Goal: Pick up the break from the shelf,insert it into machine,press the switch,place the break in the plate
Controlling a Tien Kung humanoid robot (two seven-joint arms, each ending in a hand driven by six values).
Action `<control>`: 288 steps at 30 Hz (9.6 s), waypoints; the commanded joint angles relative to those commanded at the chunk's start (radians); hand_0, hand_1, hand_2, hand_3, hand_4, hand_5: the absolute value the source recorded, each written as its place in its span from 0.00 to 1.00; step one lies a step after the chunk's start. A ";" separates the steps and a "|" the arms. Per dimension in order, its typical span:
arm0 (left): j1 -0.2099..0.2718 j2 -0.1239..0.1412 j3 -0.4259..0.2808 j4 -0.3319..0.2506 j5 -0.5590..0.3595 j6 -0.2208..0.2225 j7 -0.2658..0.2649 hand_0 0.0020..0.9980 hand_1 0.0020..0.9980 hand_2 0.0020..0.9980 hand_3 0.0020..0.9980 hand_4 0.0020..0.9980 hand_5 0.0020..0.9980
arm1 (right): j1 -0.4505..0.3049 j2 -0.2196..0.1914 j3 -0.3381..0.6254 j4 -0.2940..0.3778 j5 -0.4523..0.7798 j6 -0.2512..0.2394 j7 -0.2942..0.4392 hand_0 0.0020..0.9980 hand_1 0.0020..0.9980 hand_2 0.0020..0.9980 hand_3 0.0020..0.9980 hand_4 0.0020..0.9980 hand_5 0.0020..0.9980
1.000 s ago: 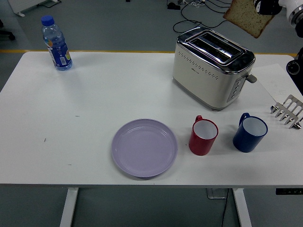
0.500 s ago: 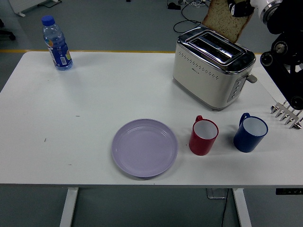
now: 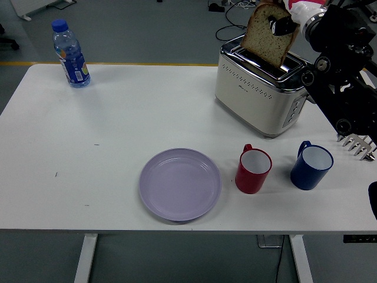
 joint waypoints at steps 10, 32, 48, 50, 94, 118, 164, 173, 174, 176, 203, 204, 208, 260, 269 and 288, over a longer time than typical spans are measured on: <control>-0.005 0.001 -0.002 0.000 0.002 0.004 -0.002 0.67 0.65 0.67 0.63 0.39 1.00 | 0.002 0.001 0.014 -0.033 -0.027 -0.004 0.001 0.20 0.33 0.42 0.49 0.51 0.00; -0.015 0.006 -0.008 0.000 0.014 0.012 -0.002 0.67 0.64 0.65 0.62 0.39 1.00 | 0.029 0.063 0.051 -0.048 -0.025 0.040 -0.070 0.20 0.32 0.41 0.49 0.51 0.00; -0.019 0.009 -0.008 0.000 0.017 0.028 -0.006 0.67 0.63 0.63 0.61 0.39 1.00 | 0.028 0.072 0.048 -0.080 -0.051 0.039 -0.068 0.20 0.32 0.41 0.49 0.51 0.00; -0.020 0.009 -0.009 0.000 0.018 0.029 -0.005 0.67 0.62 0.63 0.61 0.39 0.99 | 0.027 0.073 0.047 -0.083 -0.051 0.040 -0.069 0.20 0.32 0.41 0.49 0.51 0.00; -0.004 0.009 0.007 0.000 0.029 0.035 -0.002 0.66 0.61 0.62 0.60 0.37 0.98 | -0.028 0.010 0.055 -0.012 0.011 -0.025 0.004 0.84 0.83 0.99 1.00 0.81 0.20; 0.002 -0.014 -0.085 0.000 0.098 0.030 0.008 0.66 0.62 0.62 0.59 0.36 0.97 | -0.490 -0.336 0.173 0.417 0.378 -0.274 0.130 0.36 0.39 0.47 0.77 0.58 0.38; 0.008 -0.058 -0.105 0.000 -0.051 -0.082 -0.044 0.67 0.72 0.75 0.70 0.37 0.97 | -0.622 -0.393 0.269 0.425 0.438 -0.308 0.288 0.34 0.35 0.43 0.76 0.53 0.38; 0.015 -0.058 -0.053 0.000 -0.109 -0.080 -0.055 0.67 0.72 0.75 0.69 0.39 0.98 | -0.614 -0.378 0.283 0.330 0.429 -0.308 0.321 0.34 0.35 0.43 0.76 0.53 0.37; 0.016 -0.058 -0.049 0.000 -0.112 -0.078 -0.054 0.67 0.72 0.75 0.69 0.39 0.98 | -0.620 -0.377 0.286 0.331 0.426 -0.308 0.318 0.34 0.35 0.43 0.76 0.53 0.37; 0.017 -0.058 -0.042 0.000 -0.107 -0.074 -0.048 0.67 0.72 0.75 0.69 0.39 0.98 | -0.638 -0.372 0.298 0.336 0.422 -0.307 0.313 0.34 0.35 0.43 0.76 0.53 0.37; 0.019 -0.052 -0.085 0.000 -0.013 -0.006 -0.008 0.67 0.68 0.68 0.63 0.39 0.98 | -0.696 -0.304 0.183 0.386 0.388 -0.297 0.265 0.34 0.35 0.43 0.76 0.53 0.36; 0.019 -0.052 -0.077 0.000 -0.025 -0.006 -0.010 0.67 0.68 0.68 0.63 0.39 0.98 | -0.700 -0.306 0.185 0.389 0.387 -0.299 0.263 0.34 0.35 0.43 0.76 0.53 0.36; 0.018 -0.054 -0.075 0.000 -0.028 -0.005 -0.010 0.67 0.69 0.68 0.62 0.39 1.00 | -0.707 -0.307 0.188 0.386 0.385 -0.300 0.260 0.34 0.35 0.43 0.75 0.53 0.36; 0.025 -0.048 -0.061 0.000 -0.011 -0.007 -0.001 0.66 0.68 0.68 0.61 0.35 0.95 | -0.674 -0.237 0.127 0.246 0.384 -0.301 0.234 0.34 0.35 0.43 0.74 0.52 0.36; 0.019 -0.045 -0.060 0.000 -0.012 -0.005 -0.003 0.66 0.67 0.67 0.61 0.35 0.95 | -0.662 -0.224 0.126 0.223 0.378 -0.300 0.232 0.34 0.35 0.43 0.74 0.52 0.36; 0.014 -0.041 -0.056 0.000 -0.005 -0.006 -0.003 0.66 0.66 0.67 0.61 0.35 0.95 | -0.678 -0.220 0.111 0.234 0.377 -0.295 0.229 0.34 0.35 0.43 0.74 0.52 0.36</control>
